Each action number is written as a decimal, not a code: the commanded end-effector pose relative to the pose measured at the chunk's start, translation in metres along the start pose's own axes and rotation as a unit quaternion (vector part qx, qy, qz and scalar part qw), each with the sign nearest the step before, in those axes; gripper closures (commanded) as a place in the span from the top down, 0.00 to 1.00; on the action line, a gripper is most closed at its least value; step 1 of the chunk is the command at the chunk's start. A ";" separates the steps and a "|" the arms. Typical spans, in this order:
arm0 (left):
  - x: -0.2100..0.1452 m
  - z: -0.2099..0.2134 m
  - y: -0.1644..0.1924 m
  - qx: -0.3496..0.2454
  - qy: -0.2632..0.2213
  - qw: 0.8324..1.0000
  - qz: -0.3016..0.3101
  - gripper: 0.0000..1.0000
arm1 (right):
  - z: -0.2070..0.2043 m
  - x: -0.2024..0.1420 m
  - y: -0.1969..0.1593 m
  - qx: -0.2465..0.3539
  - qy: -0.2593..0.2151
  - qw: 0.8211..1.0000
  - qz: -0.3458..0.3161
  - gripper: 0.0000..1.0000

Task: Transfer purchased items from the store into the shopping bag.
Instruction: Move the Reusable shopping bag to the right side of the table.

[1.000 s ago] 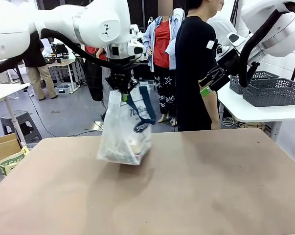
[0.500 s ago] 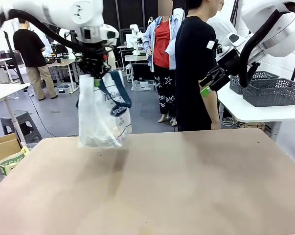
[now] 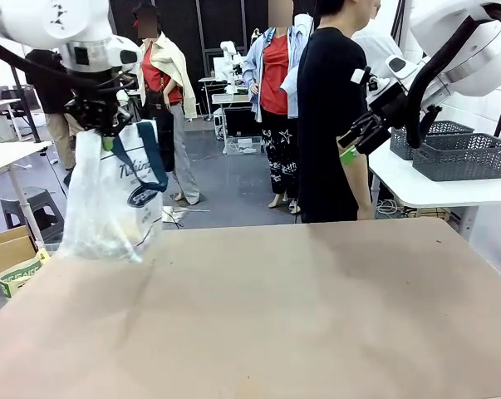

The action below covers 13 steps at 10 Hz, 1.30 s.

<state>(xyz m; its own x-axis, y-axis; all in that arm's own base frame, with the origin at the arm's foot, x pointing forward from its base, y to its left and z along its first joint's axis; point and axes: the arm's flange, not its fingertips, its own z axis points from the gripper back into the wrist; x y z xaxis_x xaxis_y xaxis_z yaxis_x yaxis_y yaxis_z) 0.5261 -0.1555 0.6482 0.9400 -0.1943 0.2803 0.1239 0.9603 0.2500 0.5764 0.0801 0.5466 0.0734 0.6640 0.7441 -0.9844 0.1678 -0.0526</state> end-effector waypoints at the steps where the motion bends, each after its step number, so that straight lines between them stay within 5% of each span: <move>1: -0.015 -0.012 0.001 -0.007 -0.034 0.999 0.023 0.00 | -0.002 -0.002 0.005 -0.002 0.002 1.000 -0.002 1.00; 2: 0.000 0.000 0.000 0.000 0.000 1.000 0.000 0.00 | -0.002 -0.002 0.005 -0.002 0.002 1.000 -0.002 1.00; 5: 0.000 0.000 0.000 0.000 0.000 1.000 0.000 0.00 | -0.002 -0.002 0.005 -0.002 0.002 1.000 -0.002 1.00; 8: -0.003 -0.044 -0.012 -0.038 -0.004 0.999 -0.011 0.00 | -0.002 -0.002 0.005 -0.002 0.002 1.000 -0.002 1.00; 13: -0.023 -0.080 0.061 -0.024 -0.037 0.997 0.067 0.00 | -0.002 -0.002 0.005 -0.002 0.002 1.000 -0.002 1.00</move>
<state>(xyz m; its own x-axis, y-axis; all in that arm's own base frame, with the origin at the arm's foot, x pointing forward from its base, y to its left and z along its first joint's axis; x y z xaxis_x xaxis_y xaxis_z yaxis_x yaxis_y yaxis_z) 0.5540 -0.0913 0.5741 0.9430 -0.0817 0.3227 0.0295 0.9861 0.1635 0.5763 0.0799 0.5466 0.0737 0.6640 0.7441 -0.9844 0.1681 -0.0525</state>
